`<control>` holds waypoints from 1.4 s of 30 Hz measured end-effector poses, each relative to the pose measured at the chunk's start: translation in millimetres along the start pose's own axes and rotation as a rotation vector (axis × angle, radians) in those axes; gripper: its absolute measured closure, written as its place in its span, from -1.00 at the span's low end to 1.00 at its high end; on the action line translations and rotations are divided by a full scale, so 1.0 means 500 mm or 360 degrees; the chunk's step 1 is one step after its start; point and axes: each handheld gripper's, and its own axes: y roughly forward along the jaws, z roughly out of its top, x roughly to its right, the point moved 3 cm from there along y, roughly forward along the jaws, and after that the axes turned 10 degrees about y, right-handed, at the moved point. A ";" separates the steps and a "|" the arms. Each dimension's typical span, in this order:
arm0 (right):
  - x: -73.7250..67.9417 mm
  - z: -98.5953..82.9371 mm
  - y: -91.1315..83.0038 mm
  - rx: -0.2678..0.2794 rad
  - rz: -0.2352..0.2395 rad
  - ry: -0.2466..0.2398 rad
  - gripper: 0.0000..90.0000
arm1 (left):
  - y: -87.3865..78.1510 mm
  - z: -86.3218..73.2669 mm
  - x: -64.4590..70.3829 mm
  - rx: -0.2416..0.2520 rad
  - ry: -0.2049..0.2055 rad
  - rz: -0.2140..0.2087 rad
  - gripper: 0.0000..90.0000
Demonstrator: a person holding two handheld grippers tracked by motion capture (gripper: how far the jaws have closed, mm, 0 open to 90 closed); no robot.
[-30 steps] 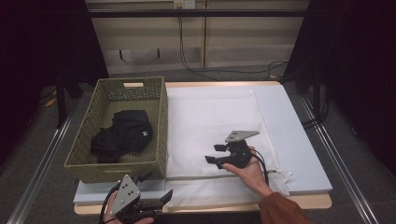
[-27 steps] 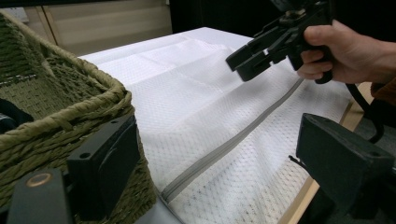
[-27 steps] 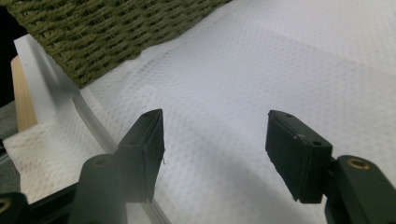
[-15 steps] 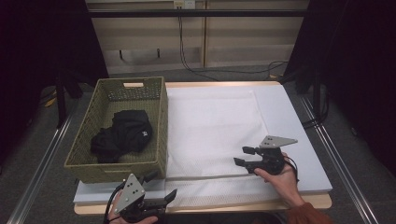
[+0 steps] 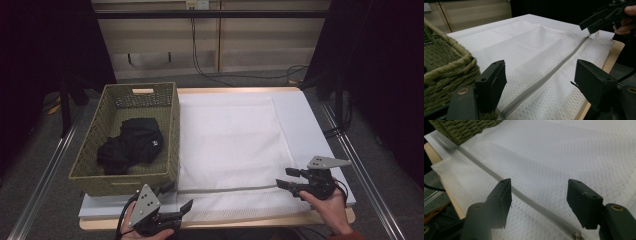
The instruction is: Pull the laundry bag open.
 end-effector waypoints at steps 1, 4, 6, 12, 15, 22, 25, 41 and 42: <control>0.004 -0.005 -0.008 0.0014 0.0003 0.0011 -0.19 | 0.005 0.001 0.001 0.0003 0.0001 -0.0007 -0.43; 0.014 -0.018 -0.030 0.0008 -0.0034 0.0042 -0.26 | 0.018 0.001 0.003 -0.0004 -0.0024 -0.0038 -0.44; 0.022 -0.026 -0.044 0.0010 -0.0054 0.0060 -0.16 | 0.026 0.001 0.004 0.0002 -0.0038 -0.0056 -0.45; 0.049 -0.051 -0.067 0.0005 -0.0125 0.0119 0.16 | 0.056 0.012 0.013 -0.0025 0.0023 -0.0101 -0.43; 0.054 -0.059 -0.076 0.0007 -0.0168 0.0113 0.22 | 0.074 0.023 0.018 -0.0022 0.0052 -0.0116 -0.42; 0.069 -0.079 -0.069 -0.0068 -0.0232 0.0126 0.36 | 0.114 0.037 0.030 -0.0017 0.0090 -0.0174 -0.39; 0.073 -0.084 -0.063 -0.0092 -0.0291 0.0132 0.36 | 0.117 0.036 0.039 -0.0039 0.0103 -0.0188 -0.36; 0.066 -0.101 -0.040 -0.0146 -0.0436 -0.0024 0.53 | 0.126 0.026 0.051 -0.0090 0.0117 -0.0263 -0.22; 0.065 -0.101 -0.040 -0.0150 -0.0451 -0.0015 0.57 | 0.128 0.027 0.050 -0.0083 0.0114 -0.0274 -0.22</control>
